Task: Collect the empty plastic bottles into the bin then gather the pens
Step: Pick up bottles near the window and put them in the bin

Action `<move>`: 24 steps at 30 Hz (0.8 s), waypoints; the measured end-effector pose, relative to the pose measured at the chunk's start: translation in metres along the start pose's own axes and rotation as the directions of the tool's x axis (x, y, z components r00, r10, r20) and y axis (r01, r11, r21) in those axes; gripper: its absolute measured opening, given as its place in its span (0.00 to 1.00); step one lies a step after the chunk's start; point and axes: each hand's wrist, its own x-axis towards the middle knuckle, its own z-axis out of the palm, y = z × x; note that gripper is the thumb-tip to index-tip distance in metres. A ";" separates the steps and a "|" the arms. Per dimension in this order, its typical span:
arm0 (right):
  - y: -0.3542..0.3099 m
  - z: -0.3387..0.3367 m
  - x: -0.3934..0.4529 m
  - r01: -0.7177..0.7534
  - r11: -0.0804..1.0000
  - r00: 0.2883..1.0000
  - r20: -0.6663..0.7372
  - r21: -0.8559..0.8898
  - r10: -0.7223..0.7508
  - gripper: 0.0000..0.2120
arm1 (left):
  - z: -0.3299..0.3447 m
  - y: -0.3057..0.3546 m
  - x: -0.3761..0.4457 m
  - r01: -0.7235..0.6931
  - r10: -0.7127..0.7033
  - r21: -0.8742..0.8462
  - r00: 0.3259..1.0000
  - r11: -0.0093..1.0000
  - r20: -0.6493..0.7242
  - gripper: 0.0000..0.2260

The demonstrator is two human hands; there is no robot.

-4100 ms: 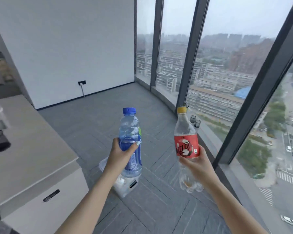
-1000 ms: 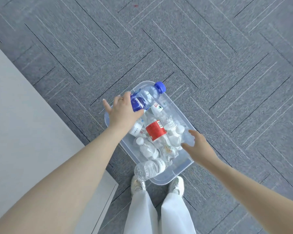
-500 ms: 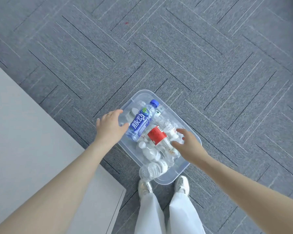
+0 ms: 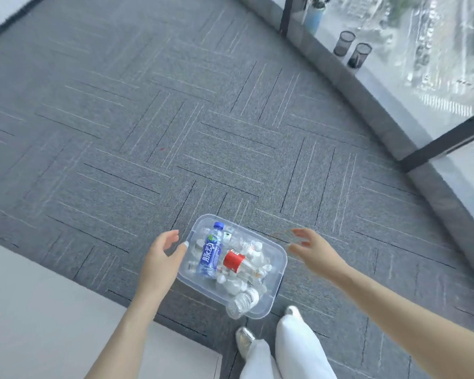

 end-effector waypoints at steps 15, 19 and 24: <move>0.025 -0.200 -0.200 0.095 0.990 0.900 -0.415 -0.103 -0.130 0.20 | 0.034 0.209 -0.118 -0.436 0.419 0.029 0.878 0.899 0.231 0.14; 0.090 -0.230 -0.293 0.023 0.986 0.833 -0.542 -0.165 -0.110 0.20 | 0.091 0.236 -0.188 -0.547 0.474 0.069 0.775 0.834 0.419 0.14; 0.200 -0.231 -0.438 -0.106 0.991 0.740 -0.673 -0.083 0.022 0.20 | 0.170 0.244 -0.313 -0.698 0.521 0.075 0.597 0.712 0.609 0.15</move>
